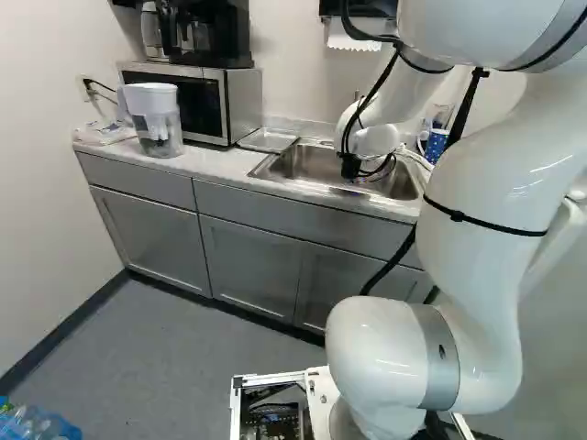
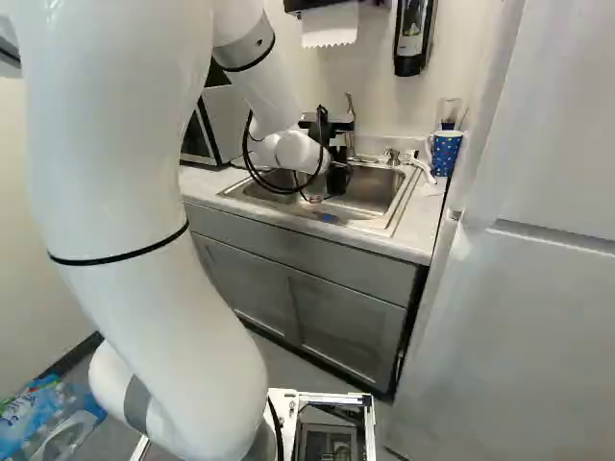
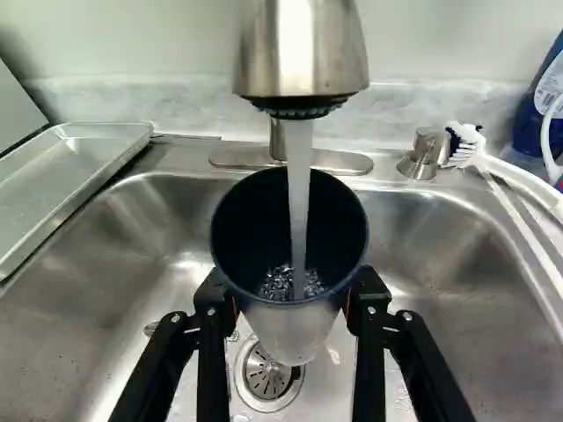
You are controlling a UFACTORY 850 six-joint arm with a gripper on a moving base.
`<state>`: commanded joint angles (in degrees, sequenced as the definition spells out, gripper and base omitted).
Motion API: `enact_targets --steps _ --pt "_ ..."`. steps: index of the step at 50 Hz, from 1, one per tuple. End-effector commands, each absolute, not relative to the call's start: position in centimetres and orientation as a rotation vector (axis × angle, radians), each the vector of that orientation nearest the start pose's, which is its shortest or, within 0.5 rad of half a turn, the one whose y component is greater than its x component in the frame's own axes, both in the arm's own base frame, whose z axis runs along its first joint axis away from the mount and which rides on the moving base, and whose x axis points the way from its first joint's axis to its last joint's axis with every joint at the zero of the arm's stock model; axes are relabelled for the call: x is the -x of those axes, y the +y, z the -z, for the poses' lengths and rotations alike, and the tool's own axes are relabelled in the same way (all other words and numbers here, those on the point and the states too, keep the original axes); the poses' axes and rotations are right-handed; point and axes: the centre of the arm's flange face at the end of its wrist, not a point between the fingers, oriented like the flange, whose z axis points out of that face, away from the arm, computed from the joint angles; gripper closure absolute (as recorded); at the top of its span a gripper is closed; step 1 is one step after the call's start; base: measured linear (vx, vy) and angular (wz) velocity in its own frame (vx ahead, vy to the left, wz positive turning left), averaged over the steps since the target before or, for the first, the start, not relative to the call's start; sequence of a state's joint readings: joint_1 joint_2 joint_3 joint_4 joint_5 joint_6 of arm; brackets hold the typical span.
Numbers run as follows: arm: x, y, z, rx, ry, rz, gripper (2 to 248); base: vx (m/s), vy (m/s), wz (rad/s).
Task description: Rinse the cup and place it in the tray
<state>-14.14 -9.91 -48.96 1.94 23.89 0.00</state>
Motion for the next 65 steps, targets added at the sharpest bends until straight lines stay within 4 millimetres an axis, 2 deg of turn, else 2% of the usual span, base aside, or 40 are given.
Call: enact_targets --steps 65 --pt "-51.57 -13.12 -47.1 2.762 0.398 1.696 124 0.0 0.0 0.0"
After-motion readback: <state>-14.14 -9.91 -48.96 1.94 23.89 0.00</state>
